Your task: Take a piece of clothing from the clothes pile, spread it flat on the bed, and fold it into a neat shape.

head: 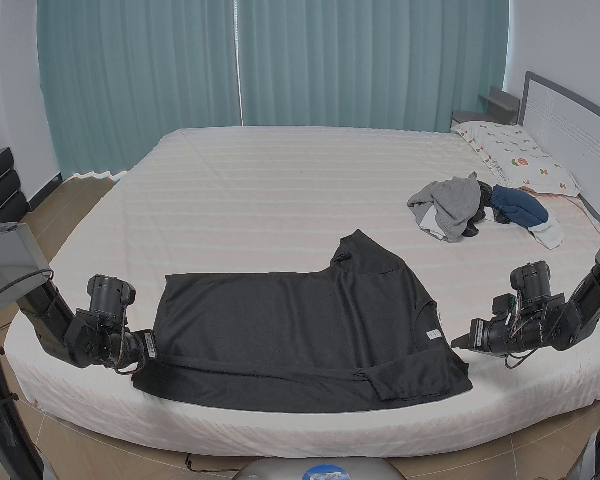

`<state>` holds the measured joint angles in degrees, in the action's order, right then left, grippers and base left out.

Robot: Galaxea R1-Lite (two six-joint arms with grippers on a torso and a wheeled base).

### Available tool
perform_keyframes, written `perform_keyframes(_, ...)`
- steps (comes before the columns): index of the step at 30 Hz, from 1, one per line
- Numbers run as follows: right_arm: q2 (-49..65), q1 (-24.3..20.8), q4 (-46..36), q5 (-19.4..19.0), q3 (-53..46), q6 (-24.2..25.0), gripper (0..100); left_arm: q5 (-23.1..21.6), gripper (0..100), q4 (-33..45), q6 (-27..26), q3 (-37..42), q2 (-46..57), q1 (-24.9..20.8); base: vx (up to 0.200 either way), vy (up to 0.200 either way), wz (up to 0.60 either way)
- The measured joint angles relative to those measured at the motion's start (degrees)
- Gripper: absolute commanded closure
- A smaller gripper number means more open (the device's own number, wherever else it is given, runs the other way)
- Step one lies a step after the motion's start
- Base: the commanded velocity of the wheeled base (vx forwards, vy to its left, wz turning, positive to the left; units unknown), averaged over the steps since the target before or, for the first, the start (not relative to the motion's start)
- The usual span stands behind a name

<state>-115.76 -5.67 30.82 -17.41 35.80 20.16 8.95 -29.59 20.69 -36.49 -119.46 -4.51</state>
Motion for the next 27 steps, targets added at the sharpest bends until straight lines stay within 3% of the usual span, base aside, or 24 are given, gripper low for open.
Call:
perform_keyframes(12,0.46,0.13,0.0,-2.02,-0.28,5.25,0,-4.74,0,0.82,1.76,-0.15,1.13,1.35,0.0,0.0,0.0)
perform_keyframes(16,2.72,-0.04,-0.06,-2.07,-1.16,10.48,0,-9.3,0,5.1,1.84,-0.04,4.29,3.5,0.0,0.0,0.0)
perform_keyframes(22,6.36,-0.3,0.35,-3.23,-3.54,17.91,0,-20.21,0,10.9,1.94,0.24,10.19,7.73,0.0,0.0,0.0)
perform_keyframes(27,9.2,-0.15,0.82,-6.4,-7.19,21.38,0,-23.45,0,12.65,6.4,0.96,13.31,10.33,0.0,0.0,0.0)
